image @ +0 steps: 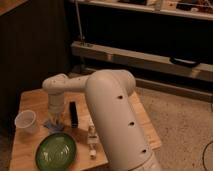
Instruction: Wipe the white sponge on the table
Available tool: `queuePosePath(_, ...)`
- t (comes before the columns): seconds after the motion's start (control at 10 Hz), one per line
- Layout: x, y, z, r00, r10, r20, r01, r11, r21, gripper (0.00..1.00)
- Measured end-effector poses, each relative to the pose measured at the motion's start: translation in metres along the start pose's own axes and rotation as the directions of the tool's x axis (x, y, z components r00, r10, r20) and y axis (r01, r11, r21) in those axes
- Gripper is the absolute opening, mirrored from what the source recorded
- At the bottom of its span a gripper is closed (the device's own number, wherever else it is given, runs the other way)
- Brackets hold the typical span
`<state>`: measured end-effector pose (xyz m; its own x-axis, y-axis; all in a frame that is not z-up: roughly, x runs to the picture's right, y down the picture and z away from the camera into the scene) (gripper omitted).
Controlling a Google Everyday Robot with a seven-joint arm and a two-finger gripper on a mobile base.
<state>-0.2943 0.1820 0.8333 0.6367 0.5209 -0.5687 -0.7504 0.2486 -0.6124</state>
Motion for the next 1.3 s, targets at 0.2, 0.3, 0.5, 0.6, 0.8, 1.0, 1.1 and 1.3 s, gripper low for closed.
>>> queuePosePath(0.2,-0.003,0.003,0.001,1.000,-0.004,-0.014,0.005,1.000,0.026,0.14)
queuePosePath(0.3,-0.004,0.002,0.002,1.000,-0.003,-0.023,0.004,0.999,0.039,0.14)
queuePosePath(0.5,-0.006,0.002,0.001,1.000,0.002,-0.029,0.000,0.998,0.062,0.14)
queuePosePath(0.6,-0.008,0.000,-0.002,1.000,0.008,-0.024,-0.006,0.997,0.073,0.14)
queuePosePath(0.8,-0.012,-0.004,-0.015,1.000,0.028,-0.014,-0.027,0.995,0.098,0.14)
queuePosePath(1.0,-0.021,-0.006,-0.023,0.999,0.039,-0.013,-0.038,0.992,0.119,0.14)
queuePosePath(1.1,-0.028,-0.007,-0.023,0.999,0.046,-0.023,-0.043,0.990,0.135,0.14)
queuePosePath(1.3,-0.042,-0.004,-0.020,0.998,0.049,-0.039,-0.043,0.987,0.154,0.14)
